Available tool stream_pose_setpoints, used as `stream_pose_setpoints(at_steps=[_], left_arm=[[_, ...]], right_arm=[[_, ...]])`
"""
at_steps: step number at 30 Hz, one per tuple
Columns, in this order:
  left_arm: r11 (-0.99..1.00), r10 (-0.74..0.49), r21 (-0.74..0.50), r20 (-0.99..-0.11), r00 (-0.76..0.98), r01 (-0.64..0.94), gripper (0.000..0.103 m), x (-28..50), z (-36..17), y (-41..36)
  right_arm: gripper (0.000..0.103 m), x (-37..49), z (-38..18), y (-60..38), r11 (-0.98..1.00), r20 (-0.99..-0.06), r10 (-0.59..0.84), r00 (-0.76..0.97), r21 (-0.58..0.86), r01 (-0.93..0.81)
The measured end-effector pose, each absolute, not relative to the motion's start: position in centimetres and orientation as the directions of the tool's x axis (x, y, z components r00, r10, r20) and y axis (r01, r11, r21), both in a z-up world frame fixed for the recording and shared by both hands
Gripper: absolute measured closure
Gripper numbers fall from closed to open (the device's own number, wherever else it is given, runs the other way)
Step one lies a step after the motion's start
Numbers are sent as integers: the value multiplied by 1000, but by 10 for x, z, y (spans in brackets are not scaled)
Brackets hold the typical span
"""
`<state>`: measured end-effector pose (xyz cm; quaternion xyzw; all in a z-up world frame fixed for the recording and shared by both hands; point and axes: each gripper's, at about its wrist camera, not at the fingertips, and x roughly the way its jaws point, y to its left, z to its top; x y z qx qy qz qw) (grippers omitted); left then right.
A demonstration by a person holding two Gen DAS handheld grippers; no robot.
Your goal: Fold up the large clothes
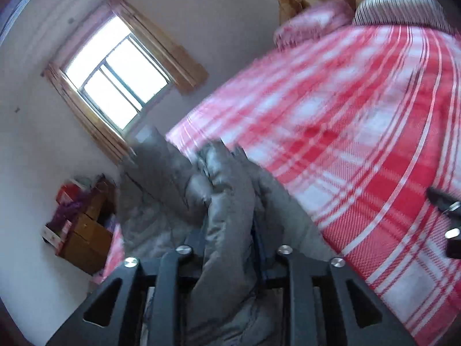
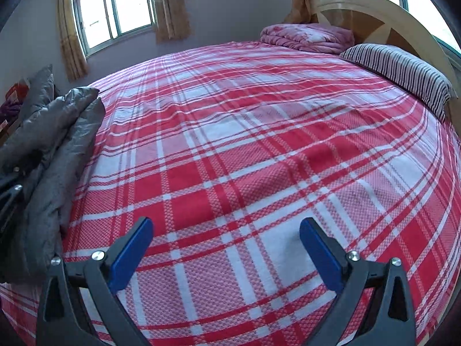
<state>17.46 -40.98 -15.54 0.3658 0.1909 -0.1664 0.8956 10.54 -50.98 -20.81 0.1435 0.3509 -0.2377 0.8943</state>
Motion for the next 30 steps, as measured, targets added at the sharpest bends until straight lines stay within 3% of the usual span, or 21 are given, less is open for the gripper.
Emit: stream_pose_setpoints(at_steps=[1,2,4,8,10,14,18,24,30], left_arm=[[692,-180,576,-447,876,436,53,168,-141,-403],[704,-196,564,-430,881,431,27,163,-129,-398],[746,-219,525,-388,895,410,9,159,-101,-378],[849,-152,417,-393,907,324,9,187,-66,-324],[901,-21,389,-402,915,191,8,223,-65,-287],[937,240,343,-496,835,-66,8,306,-92,-213],[929,339,329,-563,754,-171,8,354,-123,-172],[939,321,306,-617,718,-157,8,376,-150,-168],[958,277,243,-659,699,-151,8,392,-159,-171]], right_arm=[[0,106,-208,-510,846,-699,-325,637,86,526],[0,107,-208,-510,846,-700,-326,635,83,526],[0,109,-208,-510,848,-703,-326,632,78,524],[0,116,-200,-507,850,-703,-360,614,25,526],[0,122,-182,-504,852,-689,-369,624,16,523],[0,145,-130,-486,884,-638,-355,683,9,468],[0,192,-74,-448,934,-603,-269,751,27,356],[0,285,-33,-386,971,-653,-171,738,17,239],[6,368,-65,-346,969,-738,-195,645,-44,243]])
